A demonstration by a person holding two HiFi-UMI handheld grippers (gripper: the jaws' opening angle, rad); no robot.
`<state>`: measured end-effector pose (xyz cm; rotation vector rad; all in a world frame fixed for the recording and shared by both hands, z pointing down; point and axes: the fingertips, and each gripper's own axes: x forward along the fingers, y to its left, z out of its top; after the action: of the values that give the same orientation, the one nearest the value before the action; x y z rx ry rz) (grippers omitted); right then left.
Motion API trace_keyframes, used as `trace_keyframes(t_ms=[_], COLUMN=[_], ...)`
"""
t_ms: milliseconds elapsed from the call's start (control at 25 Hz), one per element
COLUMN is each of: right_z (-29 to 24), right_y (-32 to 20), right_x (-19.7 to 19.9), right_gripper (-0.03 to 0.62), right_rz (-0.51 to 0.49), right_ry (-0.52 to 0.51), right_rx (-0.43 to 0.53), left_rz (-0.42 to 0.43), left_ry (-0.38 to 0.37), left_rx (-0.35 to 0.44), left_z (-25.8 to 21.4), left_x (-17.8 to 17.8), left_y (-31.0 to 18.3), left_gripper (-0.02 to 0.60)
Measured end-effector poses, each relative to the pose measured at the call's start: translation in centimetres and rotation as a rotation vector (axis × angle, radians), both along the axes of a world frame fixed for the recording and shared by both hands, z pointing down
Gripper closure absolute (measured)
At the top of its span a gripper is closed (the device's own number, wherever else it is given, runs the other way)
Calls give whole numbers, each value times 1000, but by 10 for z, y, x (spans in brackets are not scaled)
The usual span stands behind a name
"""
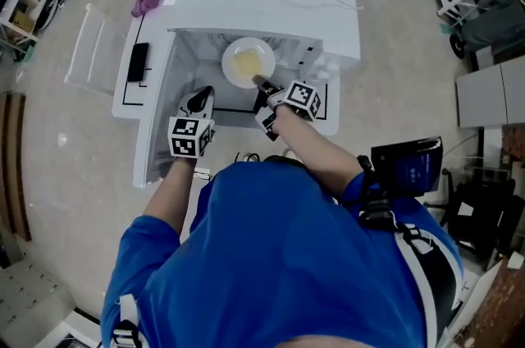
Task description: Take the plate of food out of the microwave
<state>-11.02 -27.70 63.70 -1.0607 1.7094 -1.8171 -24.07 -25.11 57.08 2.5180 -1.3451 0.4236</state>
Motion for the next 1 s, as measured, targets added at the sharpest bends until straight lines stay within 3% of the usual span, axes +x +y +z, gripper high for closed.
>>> trace_keyframes(t_ms=[320, 1000], right_z=[-11, -37], right_y=[17, 111], right_x=[11, 75], right_gripper=[576, 576], right_rz=[1, -52], right_ry=[-1, -48], right_rx=[5, 48], left_rz=[-38, -144], left_ry=[78, 173], left_rx=[-19, -2], left_z=[-2, -23], left_x=[-11, 27], left_y=[-16, 53], left_gripper=[571, 571])
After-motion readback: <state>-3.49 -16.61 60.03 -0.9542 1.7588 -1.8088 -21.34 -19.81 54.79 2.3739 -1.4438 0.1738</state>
